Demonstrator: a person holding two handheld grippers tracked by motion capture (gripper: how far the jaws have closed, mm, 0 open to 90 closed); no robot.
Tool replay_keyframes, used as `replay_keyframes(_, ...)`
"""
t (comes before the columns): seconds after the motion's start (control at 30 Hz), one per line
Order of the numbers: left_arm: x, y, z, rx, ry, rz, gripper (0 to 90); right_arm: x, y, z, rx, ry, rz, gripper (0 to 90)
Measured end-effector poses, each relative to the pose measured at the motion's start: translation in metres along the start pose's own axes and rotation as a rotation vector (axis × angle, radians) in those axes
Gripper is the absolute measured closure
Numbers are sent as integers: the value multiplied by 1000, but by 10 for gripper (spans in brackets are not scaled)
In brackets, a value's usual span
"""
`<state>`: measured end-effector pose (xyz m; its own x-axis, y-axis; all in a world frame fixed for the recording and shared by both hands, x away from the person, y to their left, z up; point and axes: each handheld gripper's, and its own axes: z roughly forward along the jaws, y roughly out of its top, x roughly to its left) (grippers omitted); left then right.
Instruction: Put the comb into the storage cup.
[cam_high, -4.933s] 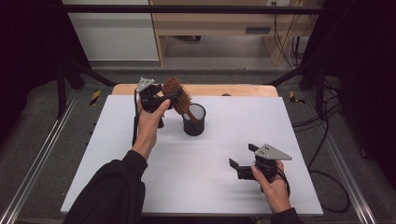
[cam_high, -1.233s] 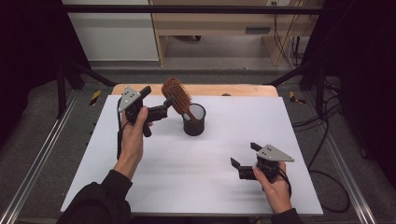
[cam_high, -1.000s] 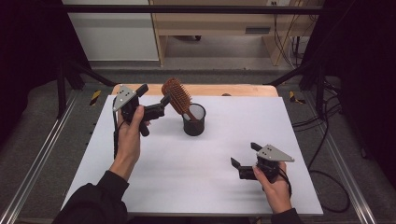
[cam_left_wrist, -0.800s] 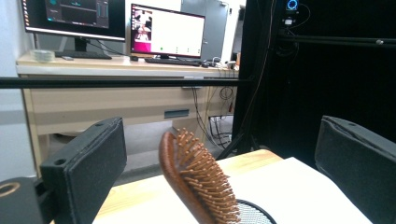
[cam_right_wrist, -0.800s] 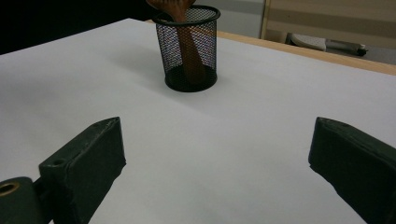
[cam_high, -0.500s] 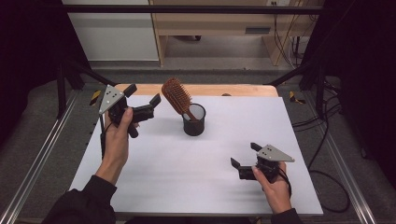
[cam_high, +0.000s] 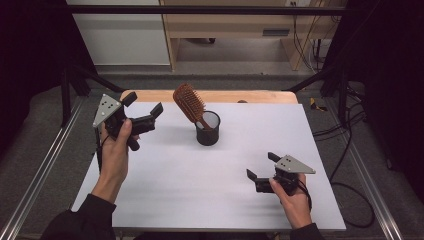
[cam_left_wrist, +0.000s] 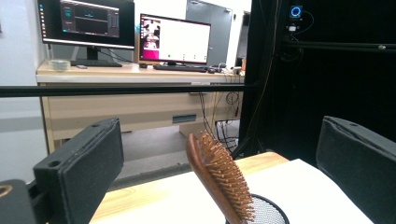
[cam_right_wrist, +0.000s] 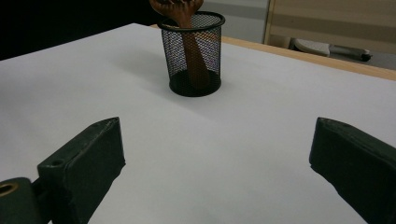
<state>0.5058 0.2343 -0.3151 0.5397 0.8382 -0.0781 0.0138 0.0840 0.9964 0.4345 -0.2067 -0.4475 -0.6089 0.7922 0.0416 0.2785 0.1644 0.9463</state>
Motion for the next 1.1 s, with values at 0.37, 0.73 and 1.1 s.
replay_keyframes(0.37, 4, 6, -16, -2, 9, 15, 10, -1, 0, -1, -4, 8, 0, 36)
replay_keyframes(0.73, 19, 0, -34, -5, 41, 6, 9, 2, 1, -2, -20, -4, -38, 47)
replay_keyframes(1.1, 34, -11, -51, 20, 74, 21, 10, 2, 1, -3, -32, -25, -45, 44)
